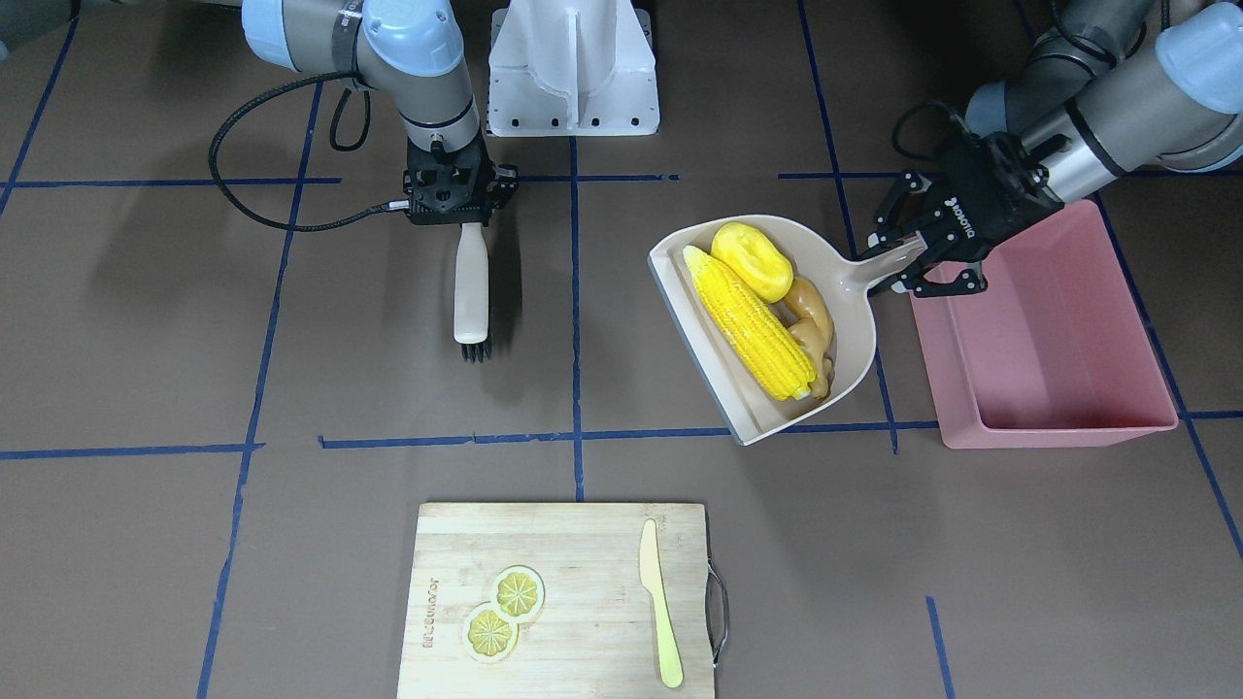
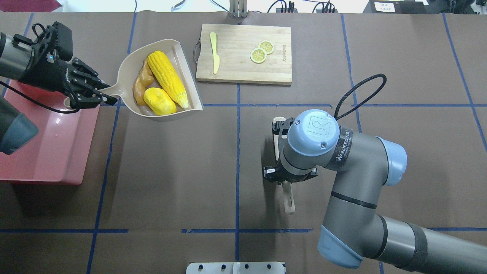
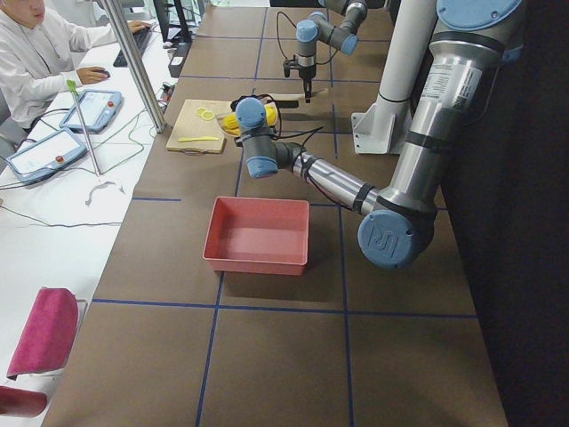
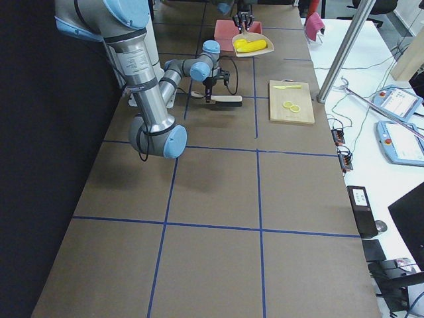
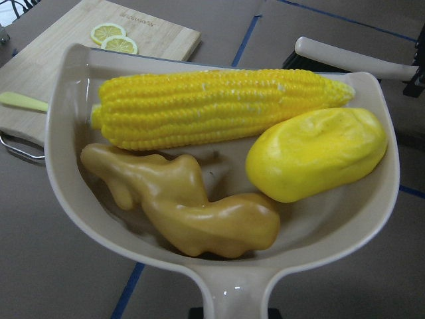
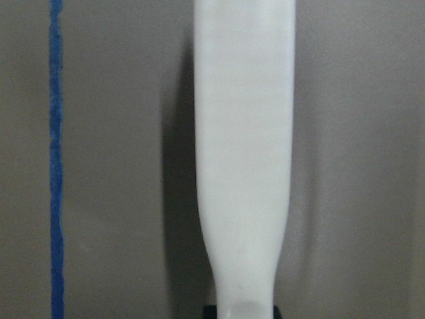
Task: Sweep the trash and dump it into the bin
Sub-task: 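Lift the loaded dustpan over the bin while the right gripper withdraws the brush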
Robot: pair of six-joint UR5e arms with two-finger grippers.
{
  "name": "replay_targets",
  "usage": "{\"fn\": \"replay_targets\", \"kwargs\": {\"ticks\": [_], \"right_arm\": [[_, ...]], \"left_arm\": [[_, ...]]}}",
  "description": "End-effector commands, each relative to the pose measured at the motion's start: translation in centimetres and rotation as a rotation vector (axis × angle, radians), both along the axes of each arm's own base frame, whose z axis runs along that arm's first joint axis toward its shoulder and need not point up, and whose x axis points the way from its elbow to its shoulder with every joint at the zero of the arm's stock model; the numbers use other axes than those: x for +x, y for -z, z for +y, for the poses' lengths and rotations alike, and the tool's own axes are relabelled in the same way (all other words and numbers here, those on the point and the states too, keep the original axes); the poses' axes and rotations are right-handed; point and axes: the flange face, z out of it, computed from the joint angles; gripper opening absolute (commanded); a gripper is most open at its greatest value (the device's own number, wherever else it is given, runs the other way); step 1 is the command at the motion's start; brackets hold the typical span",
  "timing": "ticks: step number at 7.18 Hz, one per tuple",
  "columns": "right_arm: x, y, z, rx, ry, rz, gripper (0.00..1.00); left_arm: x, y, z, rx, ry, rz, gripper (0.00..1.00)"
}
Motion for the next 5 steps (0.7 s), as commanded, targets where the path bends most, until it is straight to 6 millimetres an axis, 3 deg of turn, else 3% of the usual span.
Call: {"fn": "replay_targets", "kwargs": {"ticks": [1,5], "right_arm": [[0.02,-0.01,0.01,0.001,0.0,0.0,0.0],[0.17,0.08,-0.23,-0.001,-0.008,-0.001,0.0]], "left_arm": [[-0.17,-0.17,-0.04,-0.007,-0.006,0.001,0.0],[-0.01,0.09,-0.14,-0.002,-0.008,0.002,0.0]]}}
